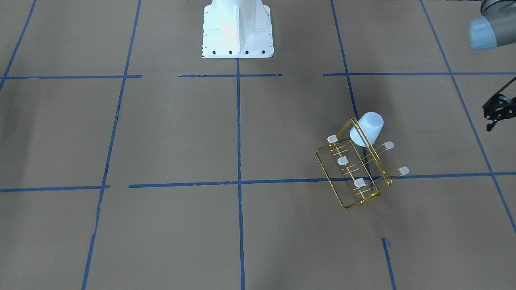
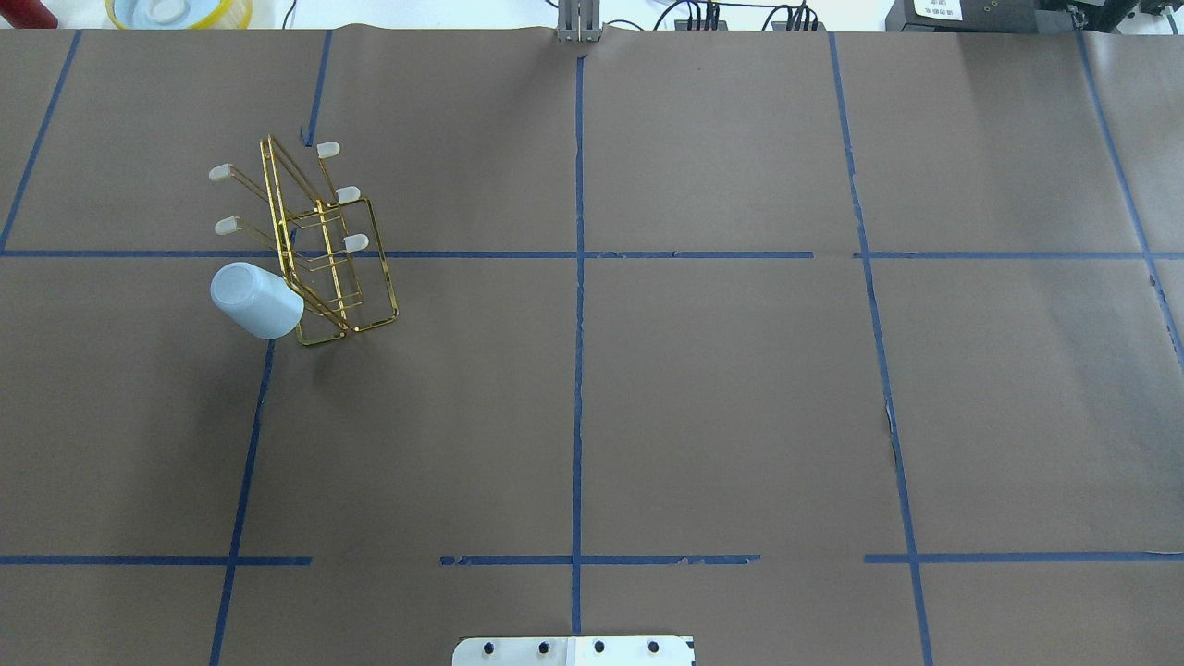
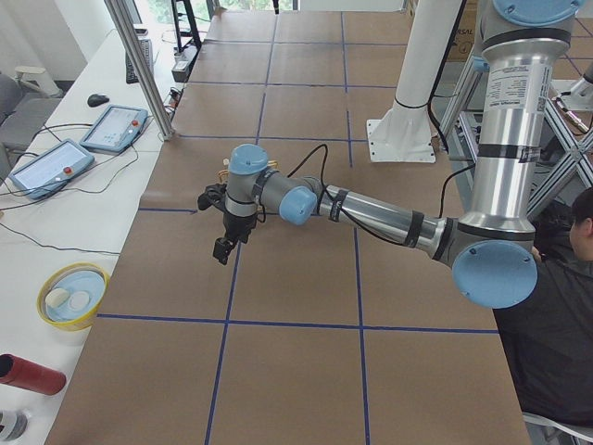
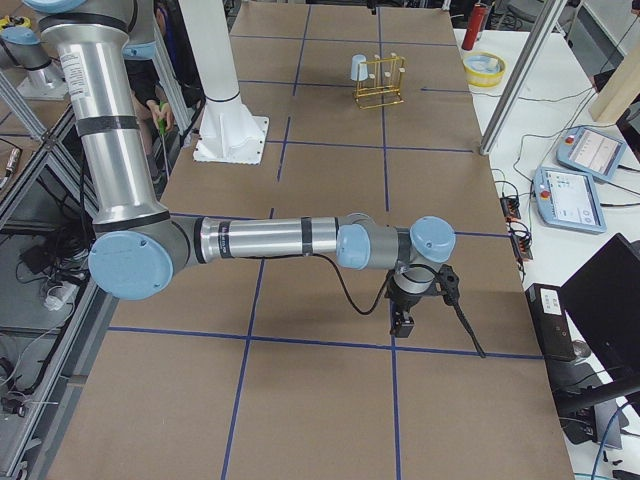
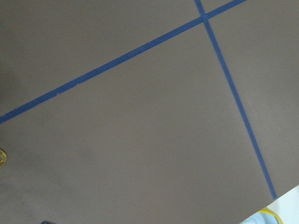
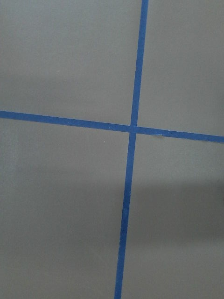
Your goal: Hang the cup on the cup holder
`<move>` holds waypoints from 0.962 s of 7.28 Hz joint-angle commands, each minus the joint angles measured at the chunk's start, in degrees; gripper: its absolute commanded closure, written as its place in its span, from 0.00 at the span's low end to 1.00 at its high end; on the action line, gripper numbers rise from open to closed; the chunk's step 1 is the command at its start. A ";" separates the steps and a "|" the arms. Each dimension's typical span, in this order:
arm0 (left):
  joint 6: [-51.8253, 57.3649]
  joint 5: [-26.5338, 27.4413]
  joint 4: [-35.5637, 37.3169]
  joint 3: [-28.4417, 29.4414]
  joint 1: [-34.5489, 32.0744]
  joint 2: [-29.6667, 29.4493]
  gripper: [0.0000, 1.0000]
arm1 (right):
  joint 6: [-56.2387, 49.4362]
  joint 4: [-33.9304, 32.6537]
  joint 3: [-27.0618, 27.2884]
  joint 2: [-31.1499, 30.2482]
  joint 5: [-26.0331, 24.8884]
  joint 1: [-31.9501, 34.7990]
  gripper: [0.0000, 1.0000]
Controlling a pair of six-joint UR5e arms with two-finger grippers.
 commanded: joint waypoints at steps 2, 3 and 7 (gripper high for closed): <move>3.40 -13.04 4.63 5.61 -6.96 0.66 0.00 | -0.02 0.00 0.00 0.00 0.00 0.00 0.00; 3.22 -13.33 4.65 6.14 -7.34 1.09 0.00 | -0.02 0.00 0.00 0.00 0.00 -0.09 0.00; 6.97 -16.59 8.87 12.08 -12.70 2.51 0.00 | -0.02 0.00 0.00 0.00 0.00 0.00 0.00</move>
